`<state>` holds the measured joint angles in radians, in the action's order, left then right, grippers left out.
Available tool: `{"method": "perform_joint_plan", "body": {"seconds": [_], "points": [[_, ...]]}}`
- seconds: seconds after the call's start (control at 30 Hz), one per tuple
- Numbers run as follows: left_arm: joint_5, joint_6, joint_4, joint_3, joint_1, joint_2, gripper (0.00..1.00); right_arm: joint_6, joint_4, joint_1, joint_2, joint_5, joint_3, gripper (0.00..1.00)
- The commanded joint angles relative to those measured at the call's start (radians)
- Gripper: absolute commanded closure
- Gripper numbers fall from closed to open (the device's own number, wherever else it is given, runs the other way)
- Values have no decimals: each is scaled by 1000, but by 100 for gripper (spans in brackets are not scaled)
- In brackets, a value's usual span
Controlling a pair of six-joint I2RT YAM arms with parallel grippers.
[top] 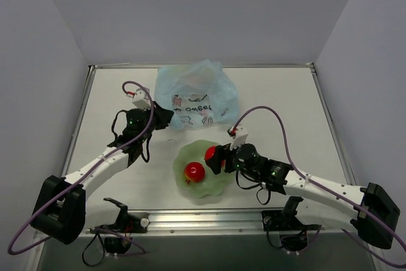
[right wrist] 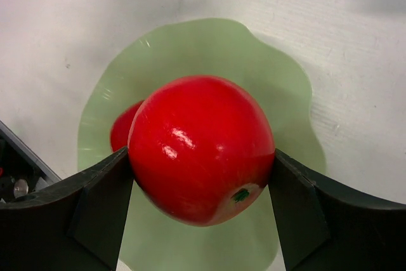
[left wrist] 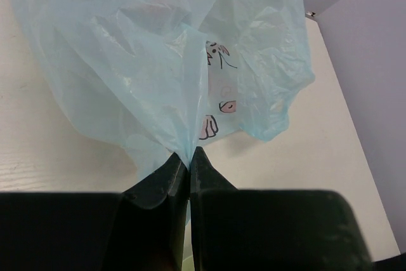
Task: Take the fake fruits out of the plastic bag
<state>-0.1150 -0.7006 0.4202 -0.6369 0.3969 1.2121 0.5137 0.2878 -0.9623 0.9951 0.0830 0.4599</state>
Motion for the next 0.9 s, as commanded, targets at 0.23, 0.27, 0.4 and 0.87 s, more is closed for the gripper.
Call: {"method": "perform_joint_plan", "body": {"seconds": [0.23,0.27,0.4,0.87], "points": [[-146,22,126,16,-16,-17,98,40,-168,-49,42,113,95,19],[-149,24,123,22,-16,-23,98,34,-177,-50,45,118,108,16],[-117,42,101,39,-16,-81,98,-1,-187,-50,50,135,196,10],[-157,102,80,37,23,-134,98,-191,68,-16,471,342,491,88]]}}
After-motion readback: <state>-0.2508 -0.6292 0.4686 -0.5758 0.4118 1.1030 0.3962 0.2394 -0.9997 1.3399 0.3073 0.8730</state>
